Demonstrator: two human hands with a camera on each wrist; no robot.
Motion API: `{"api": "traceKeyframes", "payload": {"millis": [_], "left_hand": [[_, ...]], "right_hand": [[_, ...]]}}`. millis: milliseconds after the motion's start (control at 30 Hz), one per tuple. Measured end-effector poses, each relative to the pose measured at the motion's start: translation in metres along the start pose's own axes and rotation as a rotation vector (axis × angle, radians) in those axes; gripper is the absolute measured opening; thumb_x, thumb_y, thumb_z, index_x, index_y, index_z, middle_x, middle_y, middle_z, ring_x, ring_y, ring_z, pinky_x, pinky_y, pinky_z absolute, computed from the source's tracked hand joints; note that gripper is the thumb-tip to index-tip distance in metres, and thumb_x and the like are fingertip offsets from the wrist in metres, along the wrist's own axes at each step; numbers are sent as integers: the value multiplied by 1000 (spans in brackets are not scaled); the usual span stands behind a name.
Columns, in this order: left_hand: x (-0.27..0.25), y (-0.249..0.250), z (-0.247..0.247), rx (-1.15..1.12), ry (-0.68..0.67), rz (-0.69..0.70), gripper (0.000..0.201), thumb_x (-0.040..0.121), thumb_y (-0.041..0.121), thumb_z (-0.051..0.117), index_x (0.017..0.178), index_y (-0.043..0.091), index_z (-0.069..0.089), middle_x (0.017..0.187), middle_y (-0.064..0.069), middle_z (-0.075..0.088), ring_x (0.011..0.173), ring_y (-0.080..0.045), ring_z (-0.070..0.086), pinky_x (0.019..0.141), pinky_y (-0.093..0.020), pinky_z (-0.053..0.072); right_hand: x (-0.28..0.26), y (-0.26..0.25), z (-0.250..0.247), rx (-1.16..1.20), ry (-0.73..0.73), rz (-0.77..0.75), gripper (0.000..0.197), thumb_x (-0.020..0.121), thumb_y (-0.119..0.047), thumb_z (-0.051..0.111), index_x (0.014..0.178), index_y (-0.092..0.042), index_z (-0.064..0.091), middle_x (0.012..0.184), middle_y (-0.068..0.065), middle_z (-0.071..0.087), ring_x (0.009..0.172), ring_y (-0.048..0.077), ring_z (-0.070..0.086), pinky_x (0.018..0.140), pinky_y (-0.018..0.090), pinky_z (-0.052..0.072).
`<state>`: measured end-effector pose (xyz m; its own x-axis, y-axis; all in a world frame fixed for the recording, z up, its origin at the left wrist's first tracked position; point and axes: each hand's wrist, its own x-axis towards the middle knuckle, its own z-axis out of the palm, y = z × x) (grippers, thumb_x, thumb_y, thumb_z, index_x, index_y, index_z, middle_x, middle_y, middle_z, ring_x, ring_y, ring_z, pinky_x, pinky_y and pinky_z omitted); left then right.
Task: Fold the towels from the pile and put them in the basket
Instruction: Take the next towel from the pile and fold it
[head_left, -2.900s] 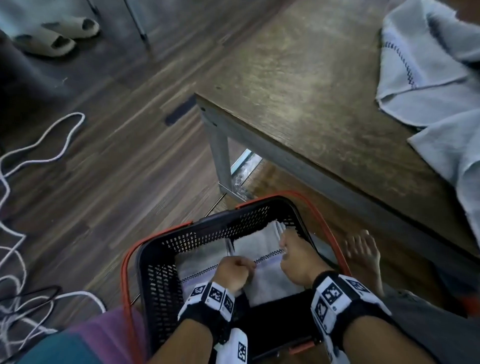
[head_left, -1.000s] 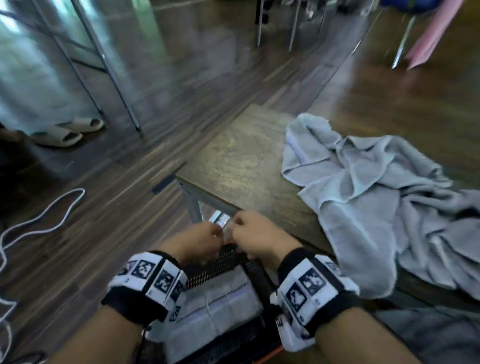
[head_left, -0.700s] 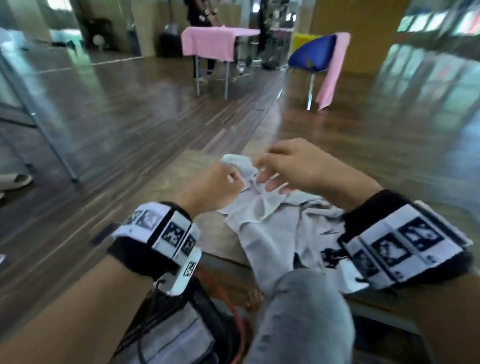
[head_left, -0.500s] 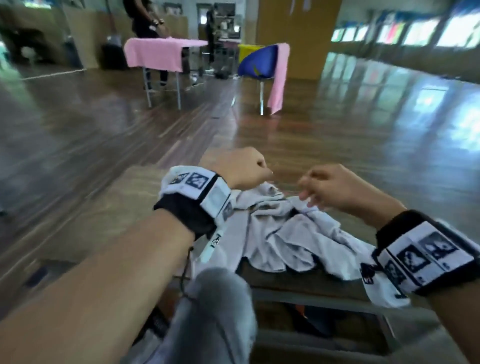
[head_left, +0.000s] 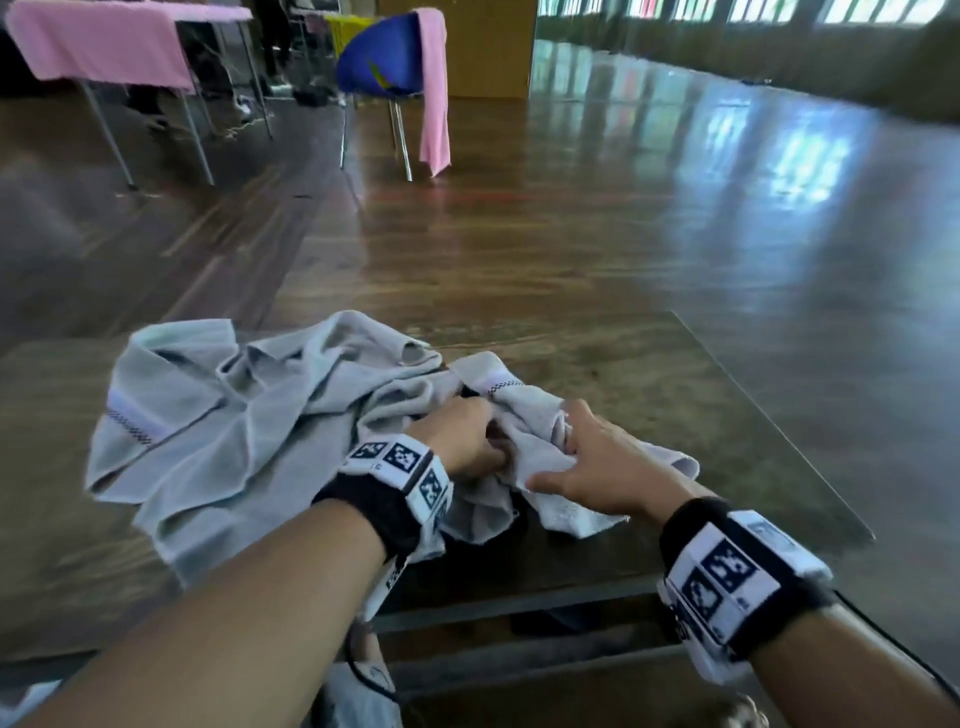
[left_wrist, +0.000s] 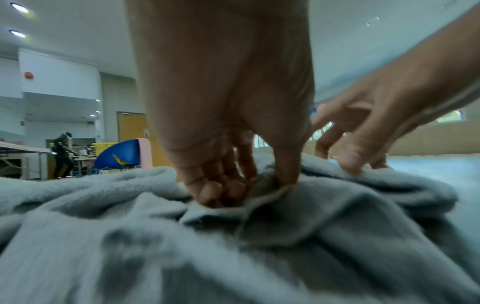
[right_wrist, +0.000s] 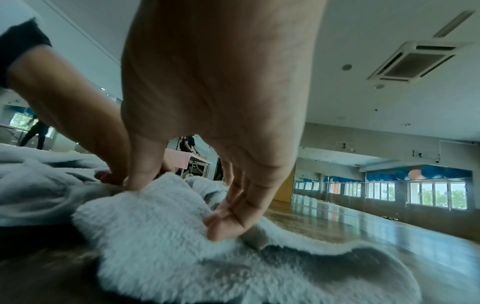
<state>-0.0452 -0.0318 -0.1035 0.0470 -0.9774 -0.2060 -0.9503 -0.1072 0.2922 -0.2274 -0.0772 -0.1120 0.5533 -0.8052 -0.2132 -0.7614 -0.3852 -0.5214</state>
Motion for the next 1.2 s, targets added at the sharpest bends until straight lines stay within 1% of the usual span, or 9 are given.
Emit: {"api": "traceKeyframes", "payload": {"millis": [100,267,367,467,600,833,967,1067,1200], "left_hand": [[8,-2,-4,-96,-34,67,24,82,27,64,76,4,63,78,-12,67,71,-21,60,63,-38,46],[12,4,-15,-496,-6,188,9,85,23,72,80,16,75,93,-4,69,85,-6,60,84,-32,49],[19,-5,-17,-245,242,142,26,79,29,73,103,30,67,122,2,50,117,-17,44,104,-32,37],[23,-12,-1,-67,125,98,56,77,41,71,129,30,50,131,-1,49,128,-24,41,109,-42,36],[22,-5,13,15,157,193,13,85,31,62,91,18,64,104,-6,60,105,-28,54,89,-35,42],[29,24,-16,-582,381,87,38,91,27,60,62,3,61,51,-7,55,45,-14,44,49,-27,36],[34,37,-16,-820,370,-25,54,96,40,55,48,14,49,50,-1,43,46,-14,41,50,-26,35],[37,43,-17,-954,344,-29,63,95,49,49,41,17,45,45,6,45,50,-12,45,63,-29,38],[35,48,-17,-994,262,15,60,90,60,42,47,20,53,50,7,58,53,-9,56,71,-34,40]], "right_hand": [[7,3,-2,-123,-27,54,82,64,-59,77,131,-30,38,117,0,54,105,24,56,85,39,50],[6,10,-13,-266,10,98,34,74,-37,61,102,-46,43,112,-3,61,88,25,51,69,35,38],[-3,16,-29,-308,58,91,24,77,-33,55,88,-49,42,100,-9,60,91,24,54,68,35,36],[-14,22,-45,-273,138,61,23,81,-28,53,91,-48,48,91,-13,54,94,24,53,69,36,40],[-24,28,-51,-258,356,-48,28,80,-26,55,99,-47,53,90,-11,51,83,21,57,62,34,40],[-12,35,-62,117,658,-126,60,87,-3,50,136,-38,47,135,-5,55,109,15,55,86,30,40],[-11,29,-57,89,430,-168,34,90,-33,65,123,-29,58,113,-10,65,107,11,62,85,27,43],[-15,23,-45,154,229,-180,57,76,-68,68,120,-35,54,109,-18,62,97,-1,60,79,23,48],[-17,20,-32,62,331,-173,47,71,-69,65,96,-35,45,98,-16,56,87,3,56,67,28,46]]}}
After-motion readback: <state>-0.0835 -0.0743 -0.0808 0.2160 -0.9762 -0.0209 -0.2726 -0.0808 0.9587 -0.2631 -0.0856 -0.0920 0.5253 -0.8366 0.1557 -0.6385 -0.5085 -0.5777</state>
